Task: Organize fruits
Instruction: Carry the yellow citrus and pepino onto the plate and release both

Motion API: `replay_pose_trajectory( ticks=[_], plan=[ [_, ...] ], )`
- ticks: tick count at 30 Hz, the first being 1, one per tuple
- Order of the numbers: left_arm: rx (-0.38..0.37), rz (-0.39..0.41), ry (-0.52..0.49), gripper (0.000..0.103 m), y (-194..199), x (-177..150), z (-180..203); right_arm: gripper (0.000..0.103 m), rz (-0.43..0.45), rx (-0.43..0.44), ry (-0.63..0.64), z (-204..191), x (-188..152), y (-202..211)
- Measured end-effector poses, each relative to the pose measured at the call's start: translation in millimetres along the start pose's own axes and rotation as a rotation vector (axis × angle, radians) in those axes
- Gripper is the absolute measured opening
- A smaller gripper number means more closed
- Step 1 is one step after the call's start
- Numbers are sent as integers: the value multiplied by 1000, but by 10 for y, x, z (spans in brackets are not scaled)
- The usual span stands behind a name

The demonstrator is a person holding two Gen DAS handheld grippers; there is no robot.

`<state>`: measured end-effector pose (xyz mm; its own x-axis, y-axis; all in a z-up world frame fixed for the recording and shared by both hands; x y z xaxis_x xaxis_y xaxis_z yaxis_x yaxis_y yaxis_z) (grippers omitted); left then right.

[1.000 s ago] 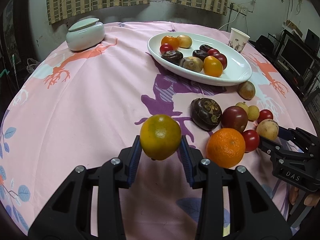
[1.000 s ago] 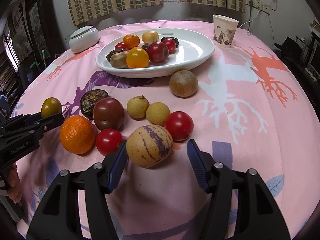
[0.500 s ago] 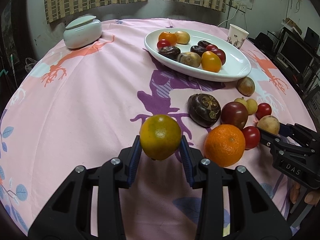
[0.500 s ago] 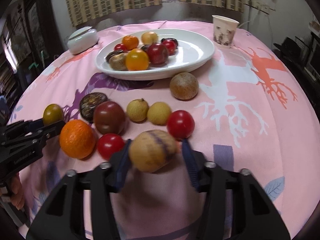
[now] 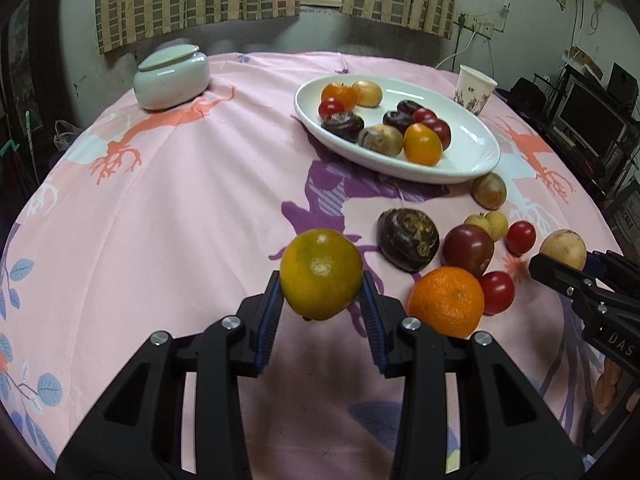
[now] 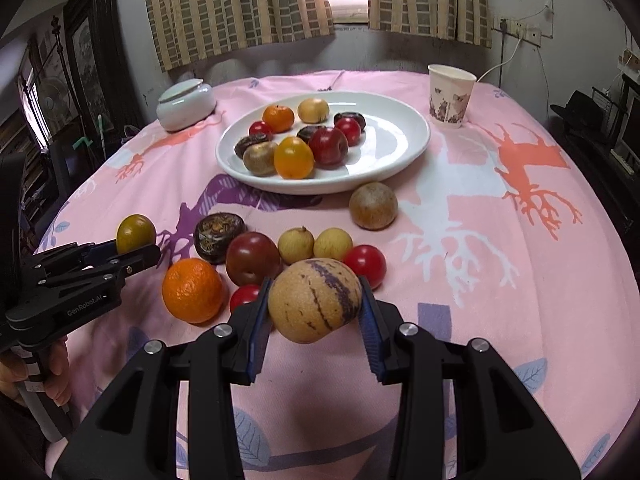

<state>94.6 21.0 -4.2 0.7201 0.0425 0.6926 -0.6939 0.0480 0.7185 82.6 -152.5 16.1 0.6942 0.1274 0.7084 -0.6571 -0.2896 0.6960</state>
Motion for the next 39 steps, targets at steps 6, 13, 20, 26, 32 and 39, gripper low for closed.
replay_pose_trajectory(
  ticks=[6, 13, 20, 26, 32, 39],
  plan=[
    [18, 43, -14, 39, 248, 155, 103, 41, 67, 27, -15, 17, 114, 223],
    [18, 49, -5, 39, 384, 483, 202, 41, 178, -18, 80, 100, 427, 621],
    [24, 70, -31, 39, 267, 902, 375, 41, 237, -68, 78, 377, 774, 606],
    [20, 71, -38, 39, 79, 1097, 463, 41, 224, -72, 75, 422, 912, 321],
    [18, 29, -48, 39, -268, 1131, 513, 41, 177, -67, 76, 389, 993, -41],
    [20, -6, -42, 39, -613, 1194, 502, 41, 144, -82, 113, 378, 1077, -401]
  ],
)
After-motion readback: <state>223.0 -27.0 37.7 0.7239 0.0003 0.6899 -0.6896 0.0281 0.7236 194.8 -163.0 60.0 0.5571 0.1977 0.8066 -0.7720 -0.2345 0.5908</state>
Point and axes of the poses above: each gripper's, at about its wrist camera, not at the fingertips, and y roughly against the way its jaws point, z to its right, x to its top, the point moved 2 cm from there along -y, roughly the way its jaws point, and after that the axes turned 3 degrees about z, right-handed, at the moved point
